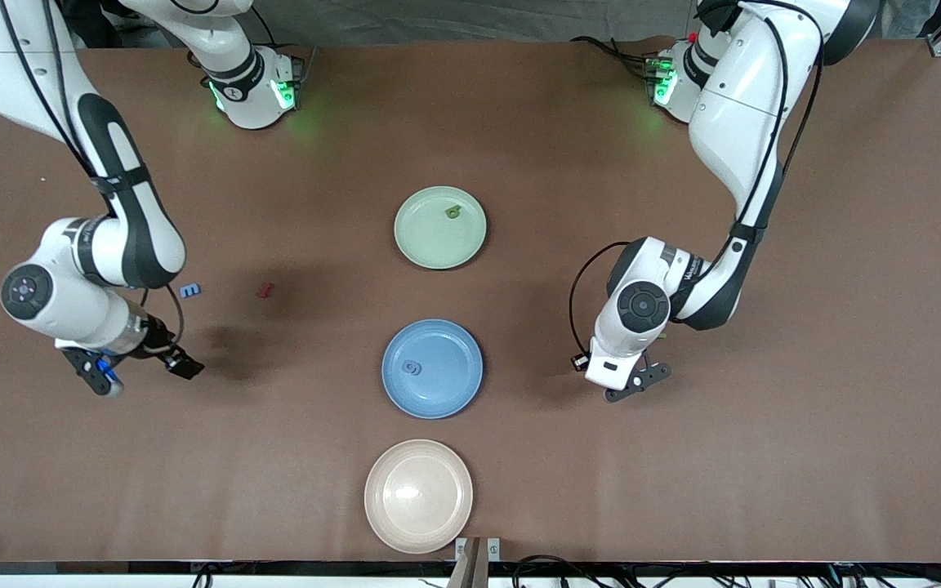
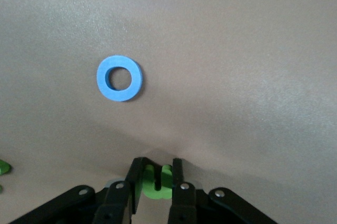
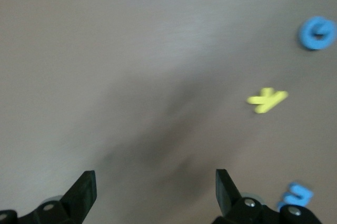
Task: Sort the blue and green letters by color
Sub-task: 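Drop the u on the green plate while the right gripper grasps the E, then drop the E on the blue plate while the left gripper reaches the Z, then drop the Z on the green plate while the right gripper grasps the x, then drop the x on the blue plate while the left gripper grasps the B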
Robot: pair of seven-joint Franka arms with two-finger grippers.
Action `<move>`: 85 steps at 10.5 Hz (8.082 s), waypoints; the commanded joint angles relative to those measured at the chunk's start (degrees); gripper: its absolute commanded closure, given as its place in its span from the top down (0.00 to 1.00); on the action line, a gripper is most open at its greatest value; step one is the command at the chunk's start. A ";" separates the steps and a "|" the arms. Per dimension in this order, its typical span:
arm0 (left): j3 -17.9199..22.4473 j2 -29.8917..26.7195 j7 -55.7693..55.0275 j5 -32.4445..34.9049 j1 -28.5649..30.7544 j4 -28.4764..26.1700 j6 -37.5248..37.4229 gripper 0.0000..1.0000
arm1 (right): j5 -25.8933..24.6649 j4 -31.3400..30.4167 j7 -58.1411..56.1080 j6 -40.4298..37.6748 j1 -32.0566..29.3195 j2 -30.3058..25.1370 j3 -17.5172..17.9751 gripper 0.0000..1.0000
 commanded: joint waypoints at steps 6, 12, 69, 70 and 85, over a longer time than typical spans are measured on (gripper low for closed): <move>-9.06 -6.82 -16.71 0.10 -13.98 0.16 -7.54 0.00 | -1.35 -31.06 3.90 18.72 -7.43 -13.76 0.63 1.00; -13.66 -5.59 -30.52 0.97 -22.33 0.07 -7.54 0.06 | -1.62 -35.75 4.08 27.99 -8.04 -9.89 0.72 0.68; -20.87 -11.48 -17.72 10.11 -3.59 -14.80 4.32 0.00 | -6.80 -29.76 -58.59 23.49 -22.37 -9.37 -0.34 1.00; -20.87 -10.60 -22.49 10.11 -6.41 -13.39 4.41 0.00 | -6.80 -30.64 -58.59 24.11 -22.81 -9.36 -0.34 1.00; -20.43 -17.01 -1.19 11.52 13.83 -18.73 -5.08 1.00 | -5.92 -29.95 -57.54 28.96 -23.69 -6.02 -0.34 0.19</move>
